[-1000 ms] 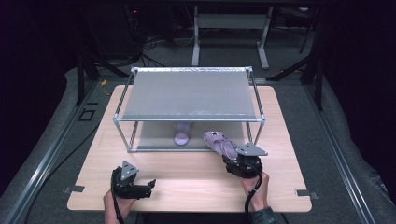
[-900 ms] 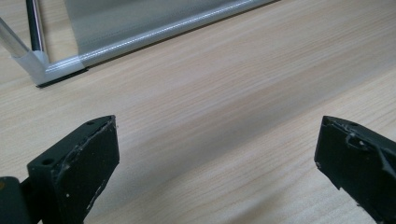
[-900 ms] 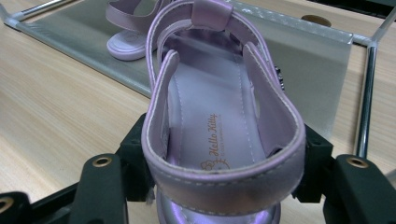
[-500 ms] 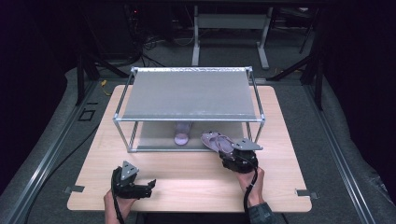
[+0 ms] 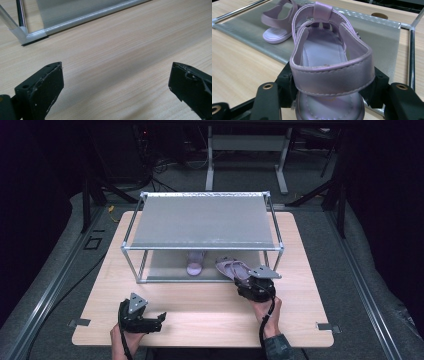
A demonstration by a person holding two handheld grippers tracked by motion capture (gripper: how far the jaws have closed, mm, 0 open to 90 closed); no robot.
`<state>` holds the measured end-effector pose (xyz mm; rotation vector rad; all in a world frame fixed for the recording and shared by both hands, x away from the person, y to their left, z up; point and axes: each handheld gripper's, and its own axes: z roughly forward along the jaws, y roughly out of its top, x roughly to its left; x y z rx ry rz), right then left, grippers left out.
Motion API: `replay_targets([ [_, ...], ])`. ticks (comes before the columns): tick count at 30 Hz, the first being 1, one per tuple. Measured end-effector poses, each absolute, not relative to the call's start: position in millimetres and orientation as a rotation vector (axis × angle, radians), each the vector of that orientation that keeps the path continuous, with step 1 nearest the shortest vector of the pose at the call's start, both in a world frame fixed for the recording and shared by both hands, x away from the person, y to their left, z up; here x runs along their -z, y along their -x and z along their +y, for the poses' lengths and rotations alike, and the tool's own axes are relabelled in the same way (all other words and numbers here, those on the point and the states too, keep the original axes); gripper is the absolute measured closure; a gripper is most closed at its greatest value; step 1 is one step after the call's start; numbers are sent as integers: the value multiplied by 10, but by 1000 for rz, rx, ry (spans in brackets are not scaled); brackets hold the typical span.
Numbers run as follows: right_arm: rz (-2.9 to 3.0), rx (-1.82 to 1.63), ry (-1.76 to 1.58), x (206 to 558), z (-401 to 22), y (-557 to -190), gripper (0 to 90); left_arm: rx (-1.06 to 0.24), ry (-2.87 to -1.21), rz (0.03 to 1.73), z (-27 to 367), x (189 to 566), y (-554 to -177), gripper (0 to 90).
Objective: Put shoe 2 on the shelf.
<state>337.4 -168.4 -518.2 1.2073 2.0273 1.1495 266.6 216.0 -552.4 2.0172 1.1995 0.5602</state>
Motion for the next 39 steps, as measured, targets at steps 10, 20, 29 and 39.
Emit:
replay_targets([
  [10, 1991, -1136, -1239, 5235, -1540, -3587, 391, -564, -2014, 1197, 2160, 5519, -2666, 0],
  [20, 1955, -1093, -1295, 5333, -1388, -3805, 390, -565, -2007, 1203, 2173, 5531, -2662, 0],
  [29, 1931, -1035, -1374, 5422, -1284, -4060, 387, -564, -2003, 1210, 2193, 5558, -2654, 0],
  [39, 2040, -1016, -1433, 5524, -1325, -4114, 315, -561, -2000, 1213, 2214, 5559, -2643, 0],
])
